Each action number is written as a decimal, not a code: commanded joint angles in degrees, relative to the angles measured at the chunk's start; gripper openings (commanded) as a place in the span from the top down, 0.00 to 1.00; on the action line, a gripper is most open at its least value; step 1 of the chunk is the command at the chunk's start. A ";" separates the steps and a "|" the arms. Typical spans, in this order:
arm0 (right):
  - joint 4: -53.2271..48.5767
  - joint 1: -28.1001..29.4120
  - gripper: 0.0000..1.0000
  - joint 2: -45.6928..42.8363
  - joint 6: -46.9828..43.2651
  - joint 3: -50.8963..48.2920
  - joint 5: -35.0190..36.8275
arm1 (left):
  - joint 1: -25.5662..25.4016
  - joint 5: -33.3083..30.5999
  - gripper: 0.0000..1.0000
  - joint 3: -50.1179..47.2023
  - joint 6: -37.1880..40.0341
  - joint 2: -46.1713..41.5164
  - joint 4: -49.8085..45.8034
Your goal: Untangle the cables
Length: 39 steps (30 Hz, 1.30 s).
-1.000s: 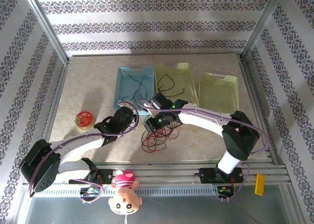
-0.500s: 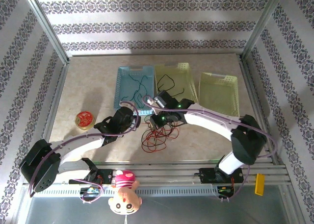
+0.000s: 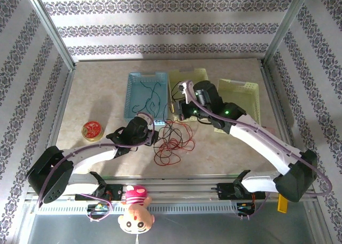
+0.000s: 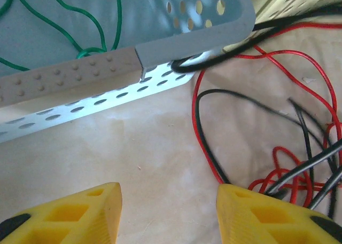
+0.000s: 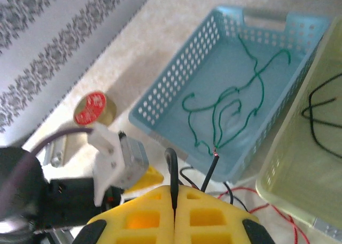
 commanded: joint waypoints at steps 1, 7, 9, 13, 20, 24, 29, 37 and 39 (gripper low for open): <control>4.45 -1.25 1.00 -2.62 2.93 1.75 -3.00 | 0.44 2.10 0.51 0.29 0.53 0.59 3.05; 8.40 -1.94 1.00 -5.65 3.27 1.65 -5.52 | 0.44 5.10 0.51 0.18 0.75 1.09 4.55; 9.34 -2.05 1.00 -6.58 3.43 2.26 -6.94 | 0.44 5.58 0.51 0.18 0.84 1.12 4.57; 9.62 -2.09 1.00 -8.17 2.92 4.69 -8.51 | 0.44 6.89 0.51 0.07 1.26 1.09 4.92; 9.28 -2.07 1.00 -10.63 0.93 9.08 -7.94 | 0.44 8.22 0.51 0.09 1.53 1.55 5.43; 9.20 -2.10 1.00 -11.68 -0.68 11.56 -7.51 | 0.44 8.93 0.51 0.06 1.29 2.19 5.71; 9.18 -2.10 1.00 -13.04 -2.75 13.76 -7.27 | 0.43 9.20 0.51 -0.27 1.03 2.35 6.33; 9.11 -2.16 1.00 -13.92 -5.93 17.55 -6.33 | 0.44 10.05 0.51 -0.53 1.55 1.41 6.36; 7.85 -2.18 1.00 -13.65 -6.49 17.96 -6.10 | 0.41 11.31 0.49 -0.29 2.14 -0.61 7.25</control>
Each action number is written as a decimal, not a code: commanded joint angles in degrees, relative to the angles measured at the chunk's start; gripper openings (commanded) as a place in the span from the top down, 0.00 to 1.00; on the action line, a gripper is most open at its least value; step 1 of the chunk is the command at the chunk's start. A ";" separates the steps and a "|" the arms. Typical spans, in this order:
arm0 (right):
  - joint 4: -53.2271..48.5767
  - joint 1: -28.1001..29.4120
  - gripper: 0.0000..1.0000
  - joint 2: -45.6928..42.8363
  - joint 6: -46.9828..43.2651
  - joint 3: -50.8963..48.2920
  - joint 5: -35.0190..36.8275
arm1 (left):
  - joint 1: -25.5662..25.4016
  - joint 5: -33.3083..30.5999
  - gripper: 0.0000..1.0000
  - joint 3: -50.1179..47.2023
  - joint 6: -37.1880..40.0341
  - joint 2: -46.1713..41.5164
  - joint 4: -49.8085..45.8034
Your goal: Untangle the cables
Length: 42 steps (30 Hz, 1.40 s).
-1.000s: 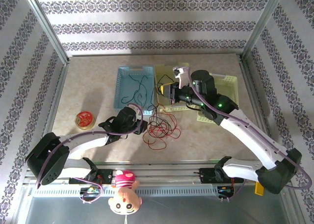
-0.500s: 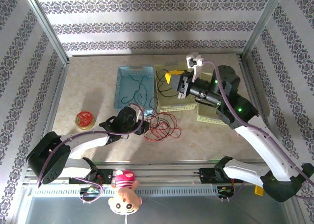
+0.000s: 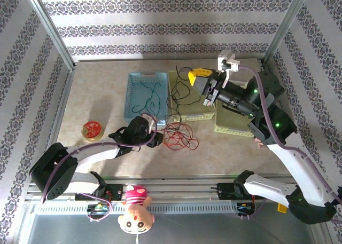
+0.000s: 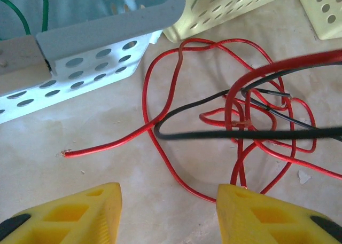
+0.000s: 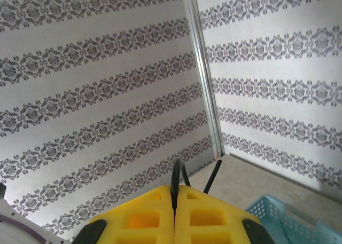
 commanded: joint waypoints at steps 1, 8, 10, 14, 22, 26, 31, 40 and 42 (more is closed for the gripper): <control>-0.05 -0.43 1.00 -0.34 -2.30 1.95 0.97 | 0.37 2.78 0.47 0.01 1.95 -3.82 3.85; -0.17 -0.50 1.00 1.03 0.69 0.44 0.34 | 0.41 9.78 0.37 7.19 5.08 -8.73 3.79; -0.15 -0.45 1.00 1.36 1.02 0.43 0.06 | 0.38 10.20 0.36 9.26 5.96 -7.86 3.73; -0.02 -0.45 1.00 1.84 1.73 0.78 -1.20 | 0.36 7.21 0.36 11.73 8.53 -4.05 5.80; 0.41 -0.77 1.00 1.12 2.93 1.11 -1.82 | 0.44 6.99 0.44 16.35 11.84 7.59 7.90; 0.44 -1.05 1.00 0.04 3.00 1.21 -1.58 | 0.53 6.05 0.86 15.26 8.24 10.35 12.21; 0.29 -2.03 1.00 -2.28 0.51 2.56 1.63 | 0.53 6.55 1.00 13.80 5.54 12.72 12.75; 1.48 -4.12 1.00 -6.44 -5.99 6.26 8.34 | 0.50 4.72 1.00 6.88 4.82 10.16 8.91; 2.07 -4.22 1.00 -6.95 -7.27 6.82 9.43 | 0.53 3.91 1.00 5.09 4.47 9.10 8.19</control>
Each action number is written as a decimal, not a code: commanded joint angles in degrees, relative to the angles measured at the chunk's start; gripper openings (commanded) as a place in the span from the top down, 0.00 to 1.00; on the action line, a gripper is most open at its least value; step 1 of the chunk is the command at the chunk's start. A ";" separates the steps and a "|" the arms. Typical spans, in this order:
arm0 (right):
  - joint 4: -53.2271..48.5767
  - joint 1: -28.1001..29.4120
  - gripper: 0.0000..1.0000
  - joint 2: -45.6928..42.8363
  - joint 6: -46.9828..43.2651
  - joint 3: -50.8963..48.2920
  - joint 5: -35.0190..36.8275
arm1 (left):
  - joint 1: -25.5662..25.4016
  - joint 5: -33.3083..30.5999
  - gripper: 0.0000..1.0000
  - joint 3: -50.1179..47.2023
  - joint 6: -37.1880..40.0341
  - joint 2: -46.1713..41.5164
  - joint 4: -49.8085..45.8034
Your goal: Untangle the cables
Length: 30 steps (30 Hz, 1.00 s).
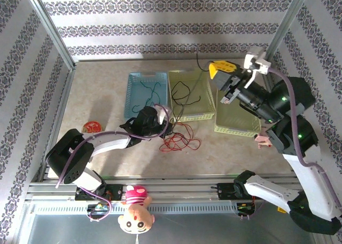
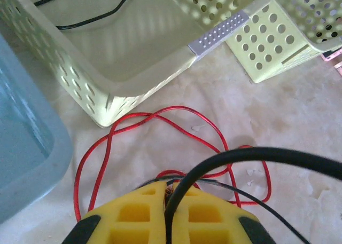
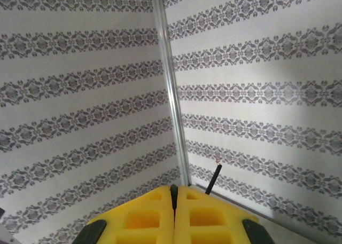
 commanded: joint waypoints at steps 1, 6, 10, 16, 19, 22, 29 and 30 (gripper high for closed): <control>5.92 -0.94 1.00 -1.46 -4.01 3.43 4.60 | 0.48 -2.75 1.00 -3.41 -0.43 -2.08 -2.80; 7.21 -1.02 1.00 -2.06 -7.28 5.07 7.65 | 0.40 -4.72 1.00 -6.28 -0.13 -3.60 -5.66; 8.14 -1.03 1.00 -1.65 -9.81 7.22 11.16 | 0.39 -6.66 1.00 -8.20 0.45 -3.81 -7.45; 5.08 -1.09 1.00 1.45 -8.64 9.17 9.10 | 0.39 -6.83 0.61 -10.57 -1.53 -4.88 -6.10; 3.44 -1.09 1.00 3.59 -6.28 9.24 6.06 | 0.39 -6.83 0.44 -10.59 -1.97 -5.45 -6.01; 2.82 -1.11 1.00 5.51 -4.80 9.79 3.27 | 0.39 -7.26 0.40 -10.39 -1.85 -6.10 -6.42; 2.31 -2.82 1.00 11.54 -6.60 15.37 3.63 | 0.39 -7.46 0.39 -9.91 -1.31 -6.62 -7.57; 2.38 -3.48 1.00 12.77 -6.54 16.71 5.04 | 0.35 -7.44 0.39 -9.92 -1.23 -6.59 -7.59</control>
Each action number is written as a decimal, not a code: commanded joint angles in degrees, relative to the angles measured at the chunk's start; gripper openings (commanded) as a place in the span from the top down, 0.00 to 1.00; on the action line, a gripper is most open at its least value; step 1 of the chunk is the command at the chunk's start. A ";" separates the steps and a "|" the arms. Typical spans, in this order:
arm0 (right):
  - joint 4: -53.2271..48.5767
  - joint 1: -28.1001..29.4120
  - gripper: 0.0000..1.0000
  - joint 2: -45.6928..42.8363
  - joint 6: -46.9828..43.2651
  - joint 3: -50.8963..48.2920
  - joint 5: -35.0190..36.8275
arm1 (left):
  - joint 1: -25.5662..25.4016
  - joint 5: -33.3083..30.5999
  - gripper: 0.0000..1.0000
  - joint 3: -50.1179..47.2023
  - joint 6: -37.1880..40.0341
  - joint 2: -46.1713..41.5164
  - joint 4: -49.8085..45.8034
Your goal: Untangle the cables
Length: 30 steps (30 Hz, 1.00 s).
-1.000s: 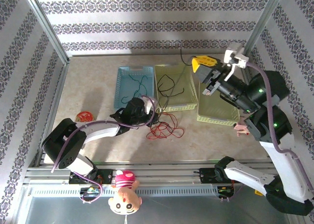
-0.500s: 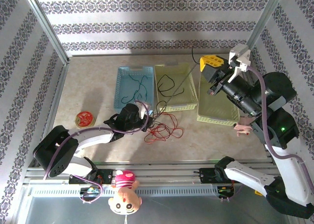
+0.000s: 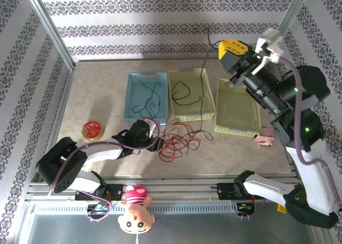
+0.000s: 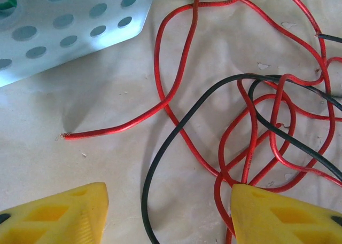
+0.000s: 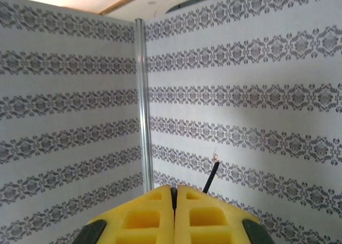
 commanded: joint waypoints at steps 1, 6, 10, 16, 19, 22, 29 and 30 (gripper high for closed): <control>1.53 -2.04 1.00 2.72 -0.17 4.52 2.02 | 0.24 -0.84 0.39 0.97 0.26 -1.08 -1.62; 4.34 -3.89 1.00 6.76 -0.20 8.13 6.01 | 0.00 -0.75 0.39 0.64 0.01 -1.18 -1.50; 3.85 -3.89 1.00 7.97 -0.27 8.70 5.24 | -0.21 -0.25 0.39 0.19 -0.17 -2.30 -0.70; 1.65 -2.78 1.00 6.76 1.40 4.30 0.58 | -0.42 2.57 0.30 1.10 0.24 -4.35 0.18; 1.64 -1.96 1.00 5.18 2.24 1.44 -0.38 | -0.55 2.83 0.29 3.29 1.32 -5.64 -0.49; 1.53 -1.61 1.00 4.07 3.53 0.57 -2.21 | -0.71 2.76 0.28 6.00 2.96 -6.27 -1.20; 2.26 -1.38 1.00 1.29 6.01 -0.22 -3.54 | -1.94 9.56 0.29 14.03 6.86 -1.14 -1.04; 2.31 -1.43 1.00 1.00 6.21 -0.38 -3.39 | -2.25 10.76 0.29 14.88 7.38 0.12 -1.03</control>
